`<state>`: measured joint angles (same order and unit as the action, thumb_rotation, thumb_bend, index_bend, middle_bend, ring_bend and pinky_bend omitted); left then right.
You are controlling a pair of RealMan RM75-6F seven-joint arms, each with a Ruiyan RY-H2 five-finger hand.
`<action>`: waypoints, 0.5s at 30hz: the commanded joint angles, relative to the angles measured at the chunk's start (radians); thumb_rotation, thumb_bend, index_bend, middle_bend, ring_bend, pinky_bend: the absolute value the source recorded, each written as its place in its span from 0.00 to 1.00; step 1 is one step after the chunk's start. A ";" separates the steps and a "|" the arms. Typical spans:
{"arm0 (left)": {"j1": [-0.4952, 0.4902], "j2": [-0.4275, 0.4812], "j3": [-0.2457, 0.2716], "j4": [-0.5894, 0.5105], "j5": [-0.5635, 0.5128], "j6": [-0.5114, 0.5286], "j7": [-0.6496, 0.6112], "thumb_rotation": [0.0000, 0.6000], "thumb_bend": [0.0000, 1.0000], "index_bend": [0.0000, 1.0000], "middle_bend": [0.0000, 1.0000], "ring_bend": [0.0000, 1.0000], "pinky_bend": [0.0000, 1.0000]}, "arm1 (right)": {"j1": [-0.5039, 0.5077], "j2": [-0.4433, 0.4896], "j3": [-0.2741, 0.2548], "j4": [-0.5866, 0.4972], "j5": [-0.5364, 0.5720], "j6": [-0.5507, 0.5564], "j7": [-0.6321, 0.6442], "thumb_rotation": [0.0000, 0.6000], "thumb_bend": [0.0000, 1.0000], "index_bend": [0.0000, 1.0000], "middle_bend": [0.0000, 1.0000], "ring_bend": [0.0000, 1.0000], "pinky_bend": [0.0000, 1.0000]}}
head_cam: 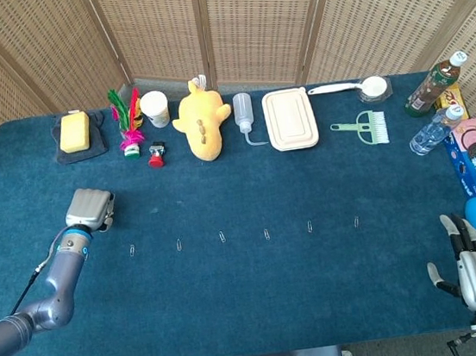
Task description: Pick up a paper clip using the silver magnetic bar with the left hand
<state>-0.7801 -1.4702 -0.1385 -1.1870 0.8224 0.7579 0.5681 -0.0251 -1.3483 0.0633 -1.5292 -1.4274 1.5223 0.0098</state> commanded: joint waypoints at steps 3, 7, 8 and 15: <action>0.009 0.058 -0.022 -0.081 0.021 0.036 -0.048 1.00 0.65 0.60 1.00 1.00 1.00 | 0.000 -0.001 0.000 0.001 -0.005 0.001 0.003 1.00 0.39 0.04 0.07 0.05 0.12; 0.024 0.096 -0.033 -0.136 0.052 0.066 -0.092 1.00 0.65 0.61 1.00 1.00 1.00 | 0.002 -0.004 0.000 0.002 -0.008 0.000 0.004 1.00 0.39 0.04 0.07 0.05 0.12; 0.031 0.109 -0.038 -0.156 0.067 0.079 -0.111 1.00 0.66 0.62 1.00 1.00 1.00 | 0.003 -0.004 0.000 0.002 -0.010 0.000 0.004 1.00 0.39 0.04 0.07 0.05 0.12; 0.068 0.162 -0.041 -0.256 0.162 0.130 -0.212 1.00 0.66 0.63 1.00 1.00 1.00 | 0.010 -0.011 0.000 0.003 -0.016 -0.008 0.002 1.00 0.39 0.04 0.07 0.05 0.12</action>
<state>-0.7243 -1.3229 -0.1781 -1.4202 0.9614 0.8730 0.3783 -0.0155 -1.3591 0.0638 -1.5260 -1.4428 1.5144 0.0118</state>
